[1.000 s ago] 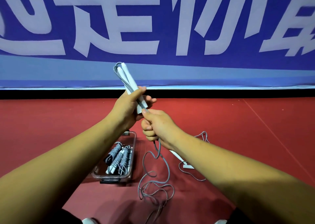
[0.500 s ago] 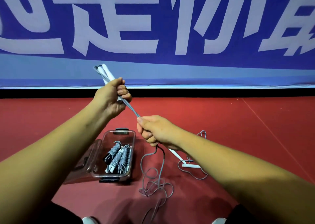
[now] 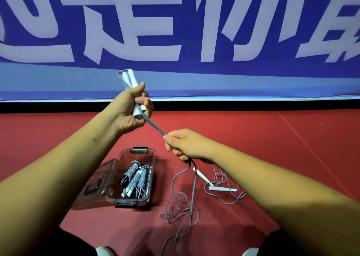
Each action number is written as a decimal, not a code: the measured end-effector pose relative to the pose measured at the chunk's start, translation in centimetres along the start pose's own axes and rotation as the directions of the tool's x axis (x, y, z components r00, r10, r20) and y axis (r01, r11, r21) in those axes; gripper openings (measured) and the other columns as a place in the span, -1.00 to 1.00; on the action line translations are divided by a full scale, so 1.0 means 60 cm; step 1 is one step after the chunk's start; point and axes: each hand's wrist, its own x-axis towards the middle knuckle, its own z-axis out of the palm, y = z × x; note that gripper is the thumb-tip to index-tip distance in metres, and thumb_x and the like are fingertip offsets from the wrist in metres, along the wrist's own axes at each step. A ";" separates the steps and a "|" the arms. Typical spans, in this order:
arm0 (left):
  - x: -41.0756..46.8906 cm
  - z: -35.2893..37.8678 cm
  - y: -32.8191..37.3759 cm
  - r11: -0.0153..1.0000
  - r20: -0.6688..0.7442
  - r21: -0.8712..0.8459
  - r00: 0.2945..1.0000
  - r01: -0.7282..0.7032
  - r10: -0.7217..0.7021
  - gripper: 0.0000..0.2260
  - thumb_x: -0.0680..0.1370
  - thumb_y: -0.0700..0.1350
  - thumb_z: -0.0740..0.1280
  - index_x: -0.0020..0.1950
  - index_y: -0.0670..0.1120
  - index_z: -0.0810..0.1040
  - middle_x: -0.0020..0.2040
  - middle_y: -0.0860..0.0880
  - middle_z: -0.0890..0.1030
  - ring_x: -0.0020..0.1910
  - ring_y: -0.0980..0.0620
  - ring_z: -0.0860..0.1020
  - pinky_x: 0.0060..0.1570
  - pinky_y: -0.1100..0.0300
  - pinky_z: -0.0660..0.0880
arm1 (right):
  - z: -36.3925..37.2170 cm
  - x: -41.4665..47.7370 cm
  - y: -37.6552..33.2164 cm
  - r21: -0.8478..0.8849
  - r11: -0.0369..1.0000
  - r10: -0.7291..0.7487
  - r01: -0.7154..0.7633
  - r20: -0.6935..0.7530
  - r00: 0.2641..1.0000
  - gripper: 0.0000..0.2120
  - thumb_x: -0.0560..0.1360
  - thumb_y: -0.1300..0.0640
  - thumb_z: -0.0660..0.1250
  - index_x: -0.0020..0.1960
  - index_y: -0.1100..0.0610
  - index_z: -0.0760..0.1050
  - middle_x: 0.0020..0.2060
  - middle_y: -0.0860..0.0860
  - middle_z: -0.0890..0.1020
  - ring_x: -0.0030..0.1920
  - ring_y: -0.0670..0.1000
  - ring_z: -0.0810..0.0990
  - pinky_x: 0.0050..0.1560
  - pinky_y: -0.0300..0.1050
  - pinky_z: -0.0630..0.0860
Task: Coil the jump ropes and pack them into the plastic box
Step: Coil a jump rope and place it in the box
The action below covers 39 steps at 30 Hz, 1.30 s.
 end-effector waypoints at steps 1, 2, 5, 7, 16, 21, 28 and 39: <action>-0.002 0.000 -0.005 0.994 -0.001 0.112 1.000 0.007 -0.007 -0.66 0.60 0.02 0.31 -0.32 -0.07 0.35 -0.55 0.06 0.25 -0.51 0.13 0.40 -0.46 0.29 0.51 | -0.012 -0.001 0.002 -0.035 0.999 0.010 -0.011 -0.006 1.000 -0.66 0.66 0.02 0.14 -0.22 0.17 0.43 -0.47 0.02 0.29 -0.53 -0.05 0.23 -0.50 -0.23 0.26; -0.003 0.000 -0.011 0.980 0.000 0.199 1.000 -0.007 0.008 -0.64 0.60 0.02 0.30 -0.34 -0.06 0.34 -0.56 0.06 0.24 -0.50 0.09 0.44 -0.43 0.29 0.52 | -0.026 -0.004 0.004 -0.062 0.998 0.019 -0.021 -0.023 1.000 -0.66 0.65 0.01 0.17 -0.21 0.18 0.46 -0.47 0.02 0.31 -0.52 -0.03 0.25 -0.49 -0.22 0.28; -0.002 0.000 -0.024 0.983 -0.008 0.177 0.998 -0.058 0.060 -0.63 0.63 0.04 0.26 -0.33 -0.04 0.28 -0.58 0.05 0.24 -0.52 0.06 0.45 -0.40 0.29 0.51 | -0.054 -0.008 0.006 -0.068 0.998 0.011 -0.016 -0.077 0.997 -0.69 0.63 0.00 0.23 -0.17 0.20 0.50 -0.49 -0.01 0.32 -0.51 -0.04 0.25 -0.50 -0.22 0.27; -0.002 0.000 -0.021 0.998 0.016 0.044 0.999 -0.048 0.047 -0.63 0.62 0.05 0.25 -0.31 -0.04 0.27 -0.59 0.06 0.23 -0.55 0.09 0.39 -0.43 0.32 0.47 | -0.056 -0.008 0.000 -0.079 0.997 -0.015 0.009 -0.072 0.997 -0.69 0.63 0.02 0.23 -0.13 0.23 0.51 -0.50 0.00 0.32 -0.51 -0.04 0.25 -0.50 -0.23 0.28; 0.000 -0.006 -0.029 0.937 0.052 0.271 0.975 -0.222 0.216 -0.72 0.62 0.02 0.26 -0.24 -0.07 0.38 -0.54 0.03 0.28 -0.15 -0.06 0.70 -0.15 0.09 0.65 | -0.091 -0.010 0.004 -0.216 0.976 -0.032 0.005 -0.120 0.992 -0.67 0.61 -0.01 0.26 -0.18 0.21 0.56 -0.47 0.05 0.37 -0.48 0.01 0.29 -0.44 -0.20 0.28; 0.029 -0.020 -0.015 0.962 -0.169 0.051 0.947 -0.267 0.272 -0.65 0.60 0.05 0.31 -0.30 -0.03 0.31 -0.56 0.06 0.28 -0.59 0.13 0.36 -0.57 0.34 0.35 | -0.060 -0.010 -0.025 -0.417 0.900 -0.140 0.122 -0.012 0.990 -0.76 0.62 0.08 0.25 -0.11 0.17 0.61 -0.46 -0.02 0.43 -0.56 -0.19 0.33 -0.46 -0.35 0.29; 0.025 -0.050 -0.031 -0.175 0.161 0.978 0.949 -0.116 0.269 -0.39 0.35 0.40 0.34 -0.17 -0.20 0.46 -0.49 -0.15 0.51 -0.58 -0.03 0.45 -0.43 0.19 0.45 | -0.086 -0.015 -0.053 -0.646 0.746 -0.251 0.161 -0.048 0.967 -0.88 0.53 0.16 0.34 -0.10 0.15 0.65 -0.38 -0.04 0.58 -0.43 -0.17 0.45 -0.32 -0.22 0.32; 0.012 -0.039 -0.096 -0.568 0.022 0.806 0.967 -0.167 -0.253 -0.76 0.46 -0.14 0.40 -0.32 -0.08 0.37 -0.43 -0.05 0.42 -0.48 -0.04 0.39 -0.43 0.16 0.40 | -0.113 -0.016 -0.044 -0.666 0.730 -0.283 0.155 -0.087 0.955 -0.91 0.48 0.14 0.42 -0.10 0.15 0.68 -0.33 -0.08 0.64 -0.31 -0.20 0.55 -0.23 -0.28 0.43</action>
